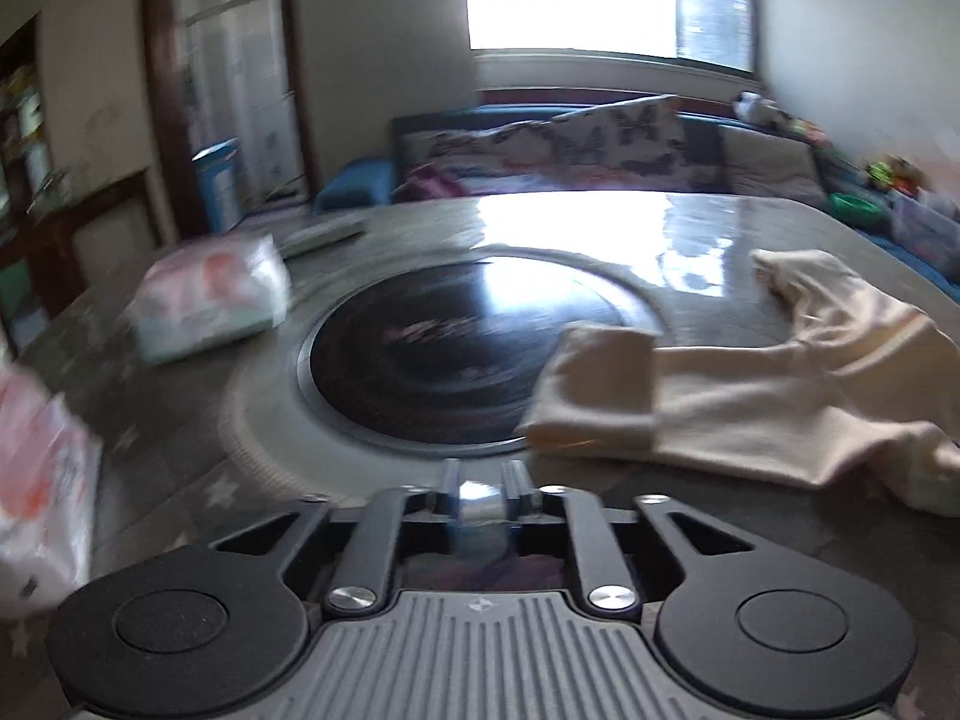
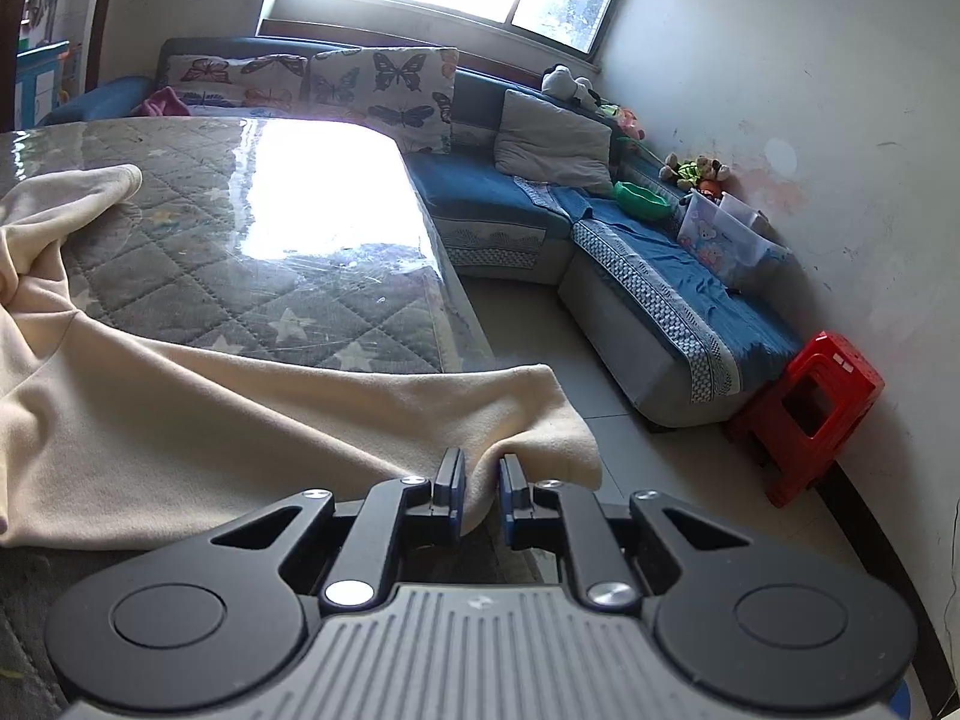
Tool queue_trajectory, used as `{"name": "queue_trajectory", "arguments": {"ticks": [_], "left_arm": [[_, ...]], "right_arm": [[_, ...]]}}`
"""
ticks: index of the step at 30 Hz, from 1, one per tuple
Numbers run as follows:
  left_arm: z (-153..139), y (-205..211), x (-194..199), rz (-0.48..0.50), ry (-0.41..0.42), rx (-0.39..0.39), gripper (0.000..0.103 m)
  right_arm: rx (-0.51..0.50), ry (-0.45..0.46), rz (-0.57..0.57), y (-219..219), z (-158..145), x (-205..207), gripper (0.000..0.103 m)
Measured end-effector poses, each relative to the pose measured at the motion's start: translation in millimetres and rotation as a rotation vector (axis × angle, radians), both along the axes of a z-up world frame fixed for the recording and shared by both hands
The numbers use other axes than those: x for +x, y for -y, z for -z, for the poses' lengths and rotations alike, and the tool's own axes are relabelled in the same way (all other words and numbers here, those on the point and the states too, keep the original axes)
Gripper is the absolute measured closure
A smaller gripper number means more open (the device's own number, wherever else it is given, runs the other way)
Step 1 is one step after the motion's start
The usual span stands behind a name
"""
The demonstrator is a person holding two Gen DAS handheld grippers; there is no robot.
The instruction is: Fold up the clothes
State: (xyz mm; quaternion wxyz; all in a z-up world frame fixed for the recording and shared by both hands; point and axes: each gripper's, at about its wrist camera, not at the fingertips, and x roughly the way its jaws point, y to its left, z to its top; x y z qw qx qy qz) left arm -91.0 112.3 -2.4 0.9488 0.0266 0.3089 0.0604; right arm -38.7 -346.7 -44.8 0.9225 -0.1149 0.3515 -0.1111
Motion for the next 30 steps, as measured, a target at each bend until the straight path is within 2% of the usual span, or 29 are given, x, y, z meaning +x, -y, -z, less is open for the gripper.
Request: {"name": "queue_trajectory", "arguments": {"ticks": [2, 6, 10, 11, 12, 13, 17, 23, 26, 28, 30], "left_arm": [[0.3, 17.3, 9.7, 0.054, 0.010, 0.030, 0.050], [5.4, 42.9, 32.1, 0.136, 0.004, 0.096, 0.044], [16.4, 48.8, 52.7, 0.135, -0.019, 0.125, 0.043], [16.9, 47.4, 54.4, 0.136, -0.017, 0.122, 0.052], [17.5, 45.7, 56.3, 0.136, -0.020, 0.120, 0.068], [18.3, 43.2, 57.6, 0.126, -0.031, 0.122, 0.099], [18.0, 28.3, 49.9, 0.024, -0.023, 0.151, 0.099], [8.1, -28.8, 6.8, -0.218, -0.021, 0.110, 0.100], [7.9, -52.9, -13.7, -0.265, -0.049, 0.091, 0.100], [9.5, -56.7, -19.6, -0.284, -0.056, 0.136, 0.100], [7.7, -61.1, -22.3, -0.306, -0.053, 0.141, 0.100]], "right_arm": [[0.002, 0.003, 0.001, 0.9, 0.7, -0.7, 0.091], [0.016, 0.005, 0.001, 4.7, 1.2, -0.2, 0.091], [0.027, 0.010, 0.002, 5.7, 0.9, -1.2, 0.091], [0.021, 0.010, -0.001, 5.1, 1.0, -0.9, 0.091], [0.015, 0.010, -0.005, 4.4, 1.1, -0.5, 0.090], [0.010, 0.010, -0.007, 3.9, 1.1, 0.1, 0.090], [0.008, 0.013, -0.006, 3.6, 1.7, 0.9, 0.089], [-0.019, 0.012, -0.020, -1.0, 2.6, -4.8, 0.089], [-0.030, 0.009, -0.027, -1.8, 2.4, -5.0, 0.089], [-0.033, 0.005, -0.030, -1.1, 1.6, -3.7, 0.089], [-0.041, 0.002, -0.027, 0.4, 0.6, -0.9, 0.084]]}}
